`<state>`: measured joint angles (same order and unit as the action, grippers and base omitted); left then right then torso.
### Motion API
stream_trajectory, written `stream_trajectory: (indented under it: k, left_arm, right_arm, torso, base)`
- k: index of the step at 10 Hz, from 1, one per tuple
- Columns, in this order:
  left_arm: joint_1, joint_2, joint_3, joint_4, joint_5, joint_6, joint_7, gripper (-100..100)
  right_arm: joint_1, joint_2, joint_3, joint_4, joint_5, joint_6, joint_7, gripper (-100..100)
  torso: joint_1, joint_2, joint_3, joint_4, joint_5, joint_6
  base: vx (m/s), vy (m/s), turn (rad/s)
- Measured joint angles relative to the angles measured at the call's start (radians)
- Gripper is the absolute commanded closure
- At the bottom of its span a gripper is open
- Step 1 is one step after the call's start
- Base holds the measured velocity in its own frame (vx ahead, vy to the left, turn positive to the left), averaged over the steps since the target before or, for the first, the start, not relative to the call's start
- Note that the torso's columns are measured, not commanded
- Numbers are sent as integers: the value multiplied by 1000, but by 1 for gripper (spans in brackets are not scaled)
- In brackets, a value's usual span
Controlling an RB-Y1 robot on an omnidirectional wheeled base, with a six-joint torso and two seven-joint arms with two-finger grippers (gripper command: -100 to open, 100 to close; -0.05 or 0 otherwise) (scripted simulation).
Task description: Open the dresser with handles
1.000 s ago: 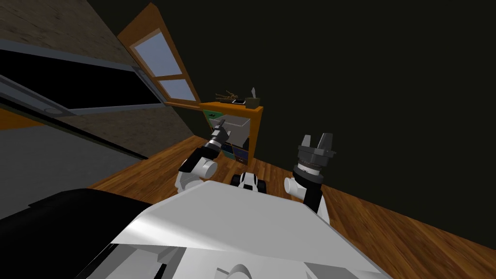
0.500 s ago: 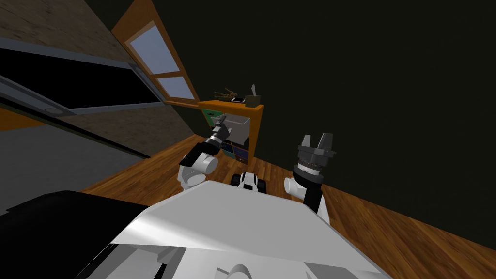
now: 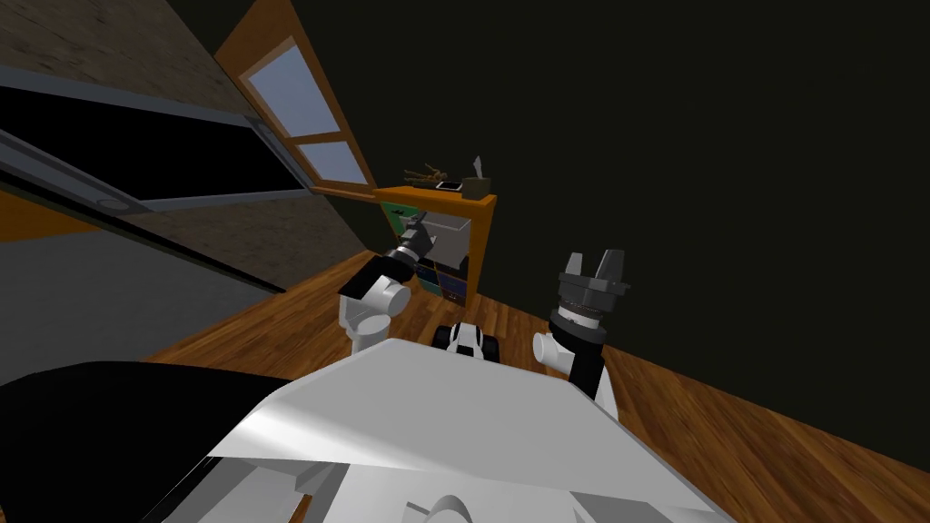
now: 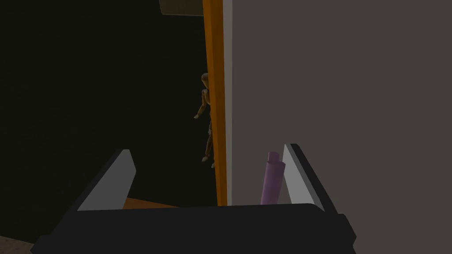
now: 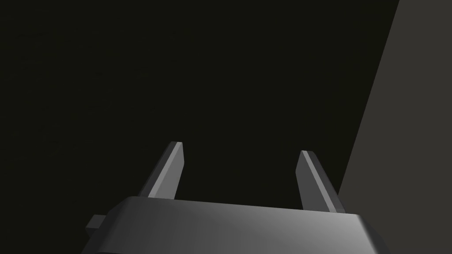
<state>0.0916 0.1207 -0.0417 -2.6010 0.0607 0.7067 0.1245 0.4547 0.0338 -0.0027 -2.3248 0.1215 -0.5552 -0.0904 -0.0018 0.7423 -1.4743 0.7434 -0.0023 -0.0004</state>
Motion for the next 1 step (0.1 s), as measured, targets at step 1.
stream_trajectory:
  k: [1]
  left_arm:
    - [-2, 0, 0, 1, -1, 8, 0, 0]
  right_arm:
    - [0, 0, 0, 0, 0, 0, 0, 0]
  torso:
    - [0, 0, 1, -2, 1, 0]
  base:
    - [0, 0, 0]
